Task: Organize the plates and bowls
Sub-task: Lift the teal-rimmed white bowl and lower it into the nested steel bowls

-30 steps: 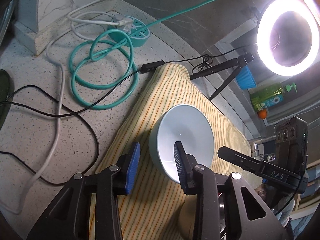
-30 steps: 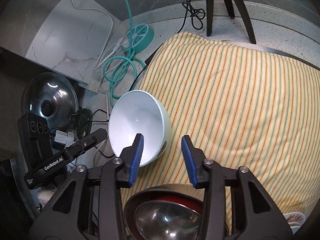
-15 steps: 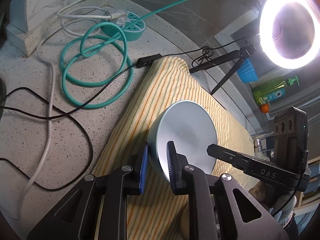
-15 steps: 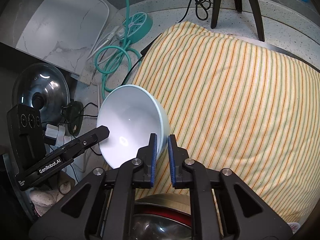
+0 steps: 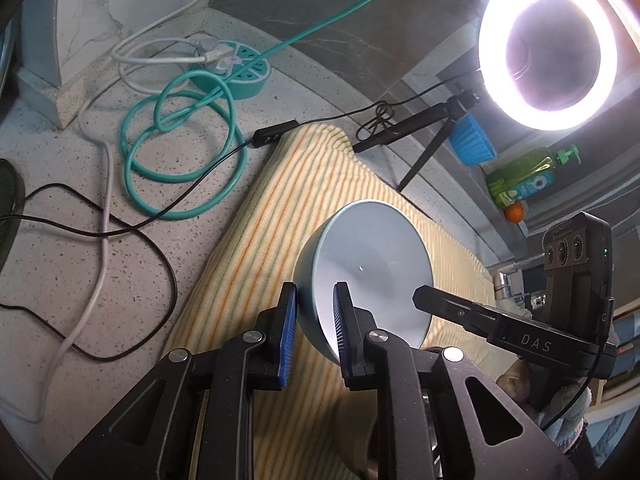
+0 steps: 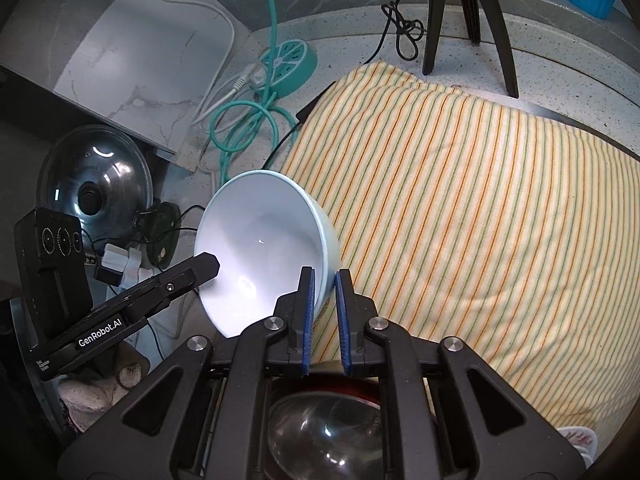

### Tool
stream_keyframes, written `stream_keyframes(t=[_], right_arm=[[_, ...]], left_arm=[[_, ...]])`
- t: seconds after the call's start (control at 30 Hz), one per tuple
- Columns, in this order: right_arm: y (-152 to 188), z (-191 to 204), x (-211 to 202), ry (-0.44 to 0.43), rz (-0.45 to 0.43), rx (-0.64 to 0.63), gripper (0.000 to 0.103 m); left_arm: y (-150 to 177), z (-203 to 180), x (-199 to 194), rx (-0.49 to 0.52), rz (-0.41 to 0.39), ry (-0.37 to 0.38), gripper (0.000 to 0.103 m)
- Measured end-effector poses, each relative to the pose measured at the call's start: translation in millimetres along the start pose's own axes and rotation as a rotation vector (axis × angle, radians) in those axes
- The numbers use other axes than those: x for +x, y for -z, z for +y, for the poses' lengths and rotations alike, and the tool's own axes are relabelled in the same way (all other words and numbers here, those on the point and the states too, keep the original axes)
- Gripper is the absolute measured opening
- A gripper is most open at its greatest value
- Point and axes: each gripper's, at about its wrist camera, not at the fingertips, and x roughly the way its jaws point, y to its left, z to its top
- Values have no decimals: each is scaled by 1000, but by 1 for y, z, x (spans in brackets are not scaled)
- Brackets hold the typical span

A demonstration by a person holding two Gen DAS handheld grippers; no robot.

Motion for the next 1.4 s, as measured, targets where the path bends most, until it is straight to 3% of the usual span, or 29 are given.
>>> stream_keyframes(t=[0.6,1.4], right_arm=[[55,-5,-79,-45,-72,-3,11],[114,-35,-79,-1,-18,36,11]], left_arm=[[44,-50,-41,78,-16,78,16],[93,-63,-24,89,88,77,16]])
